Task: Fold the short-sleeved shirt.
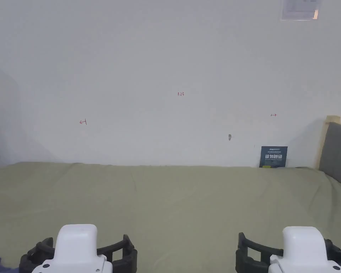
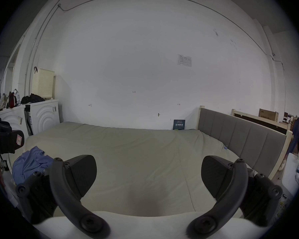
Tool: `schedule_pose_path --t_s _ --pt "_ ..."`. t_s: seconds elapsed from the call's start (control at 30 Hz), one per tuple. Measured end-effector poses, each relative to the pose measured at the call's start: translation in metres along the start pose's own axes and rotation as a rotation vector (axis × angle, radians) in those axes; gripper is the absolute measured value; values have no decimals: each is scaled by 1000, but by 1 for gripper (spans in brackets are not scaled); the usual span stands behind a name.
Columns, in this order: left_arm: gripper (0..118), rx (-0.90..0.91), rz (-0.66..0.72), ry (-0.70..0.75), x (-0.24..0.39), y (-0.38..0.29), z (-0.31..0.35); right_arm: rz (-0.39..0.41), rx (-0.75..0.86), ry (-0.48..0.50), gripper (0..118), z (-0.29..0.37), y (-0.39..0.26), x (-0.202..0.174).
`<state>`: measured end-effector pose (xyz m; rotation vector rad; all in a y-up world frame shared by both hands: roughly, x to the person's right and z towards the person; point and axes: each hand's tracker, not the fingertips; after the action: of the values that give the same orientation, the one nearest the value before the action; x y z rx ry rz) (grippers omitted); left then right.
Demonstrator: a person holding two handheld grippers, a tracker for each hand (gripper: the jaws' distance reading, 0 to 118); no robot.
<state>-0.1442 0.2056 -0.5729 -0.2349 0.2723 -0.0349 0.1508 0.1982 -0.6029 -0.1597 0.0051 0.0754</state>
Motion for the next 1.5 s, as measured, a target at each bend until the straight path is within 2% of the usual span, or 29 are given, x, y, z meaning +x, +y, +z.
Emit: schedule_pose_path --t_s 0.1,0.13,0.17,0.2,0.23,0.33,0.43,0.83,0.87,0.97,1.07,1.2,1.3,1.4,1.5 --pt "113 -6 -21 3 1 1 0 -4 -15 21 115 -4 -1 3" --pt "87 -5 -25 -29 1 1 1 -8 -6 20 103 -3 -1 3" --pt "38 2 -26 -15 2 1 -1 -4 3 10 75 -3 -2 1" --pt "4 -7 -45 35 4 1 -4 10 10 -29 34 -3 0 -4" --pt "4 20 -85 29 6 0 -2 23 7 -78 0 -5 1 -5" --pt "4 11 -60 -3 4 0 -2 -25 -2 -18 0 -7 3 2" --pt "4 -8 0 -23 1 0 -7 -6 -12 -34 0 -11 2 4" --pt "4 -25 39 -32 -14 0 -14 4 -47 6 0 -27 -8 -6" --pt "4 -33 55 -14 -21 -1 -14 1 -46 14 0 -27 -9 -13" --pt "4 -36 65 46 -45 -3 -10 -3 -65 145 0 -37 -10 -36" --pt "4 -45 77 149 -78 -6 2 53 -52 217 0 -38 -6 -83" --pt "4 -70 75 311 -130 -9 27 71 -56 422 0 -39 -6 -146" --pt "4 -73 82 420 -164 -14 53 89 -62 539 0 -41 -12 -187" --pt "4 -93 98 502 -193 -20 77 110 -78 622 0 -35 -15 -219" --pt "4 -105 130 550 -217 -26 92 117 -91 663 0 -30 -19 -238"
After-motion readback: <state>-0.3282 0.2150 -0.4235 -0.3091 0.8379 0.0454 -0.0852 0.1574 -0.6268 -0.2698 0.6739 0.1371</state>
